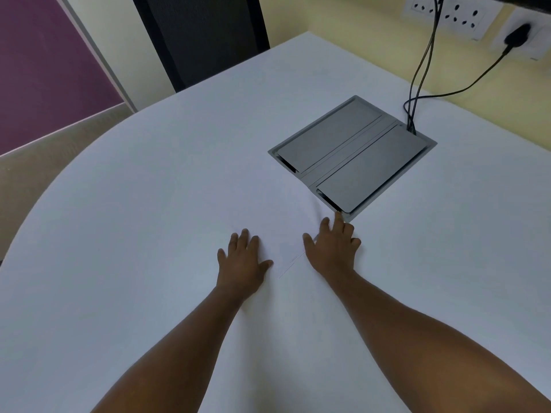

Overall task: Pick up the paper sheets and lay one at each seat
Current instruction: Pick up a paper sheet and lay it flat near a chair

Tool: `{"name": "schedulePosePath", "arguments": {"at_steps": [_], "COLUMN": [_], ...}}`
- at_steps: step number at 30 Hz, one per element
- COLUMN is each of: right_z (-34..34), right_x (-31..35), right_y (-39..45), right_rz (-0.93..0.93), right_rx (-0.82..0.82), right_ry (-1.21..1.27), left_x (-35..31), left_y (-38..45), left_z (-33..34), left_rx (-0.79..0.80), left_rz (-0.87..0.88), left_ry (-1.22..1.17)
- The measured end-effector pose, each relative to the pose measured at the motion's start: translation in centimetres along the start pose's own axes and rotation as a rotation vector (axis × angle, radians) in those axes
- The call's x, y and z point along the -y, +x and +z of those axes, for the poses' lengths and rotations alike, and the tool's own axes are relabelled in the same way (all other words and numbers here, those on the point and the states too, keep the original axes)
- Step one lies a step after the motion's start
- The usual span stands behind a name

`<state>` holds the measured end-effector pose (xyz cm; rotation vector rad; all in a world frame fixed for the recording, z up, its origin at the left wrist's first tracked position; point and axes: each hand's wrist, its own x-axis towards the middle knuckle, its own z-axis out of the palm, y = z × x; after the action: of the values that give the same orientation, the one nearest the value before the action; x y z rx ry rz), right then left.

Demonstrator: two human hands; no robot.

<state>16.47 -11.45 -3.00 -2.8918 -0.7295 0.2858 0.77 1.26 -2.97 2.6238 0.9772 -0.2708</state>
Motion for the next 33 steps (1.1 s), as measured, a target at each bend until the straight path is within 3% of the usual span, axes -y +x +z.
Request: {"name": "schedulePosePath", "arguments": {"at_steps": [5, 8, 11, 13, 16, 22, 25, 30, 33], "right_z": [-0.2, -0.8, -1.9, -2.4, -2.8, -3.0, -3.6, -5.0, -6.2], "right_x": [0.5, 1.3, 2.0, 2.4, 2.3, 1.4, 0.9, -1.2, -3.0], "right_y": [-0.5, -0.3, 0.2, 0.6, 1.2, 0.9, 0.7, 0.2, -0.1], "right_rz": [-0.070, -0.039, 0.124, 0.298, 0.510, 0.417, 0.396, 0.418, 0.451], "right_rx": [-0.097, -0.090, -0.024, -0.008, 0.009, -0.001, -0.022, -0.019, -0.030], "right_ry": [0.209, 0.592, 1.039, 1.208, 1.186, 1.070, 1.131, 1.302, 1.407], "left_x": [0.0, 0.1, 0.2, 0.2, 0.4, 0.4, -0.1, -2.2, -4.6], "left_y": [0.0, -0.1, -0.2, -0.2, -0.2, 0.0, 0.0, 0.0, 0.6], "left_z": [0.0, 0.1, 0.2, 0.3, 0.3, 0.1, -0.7, -2.4, -3.5], "left_rx": [0.017, 0.012, 0.000, -0.004, -0.009, -0.031, -0.128, -0.366, -0.396], "left_rz": [-0.005, -0.005, 0.005, 0.014, 0.022, 0.023, -0.017, -0.214, -0.408], "left_ry": [-0.027, -0.029, -0.016, -0.013, -0.009, -0.065, -0.195, -0.486, -0.784]}}
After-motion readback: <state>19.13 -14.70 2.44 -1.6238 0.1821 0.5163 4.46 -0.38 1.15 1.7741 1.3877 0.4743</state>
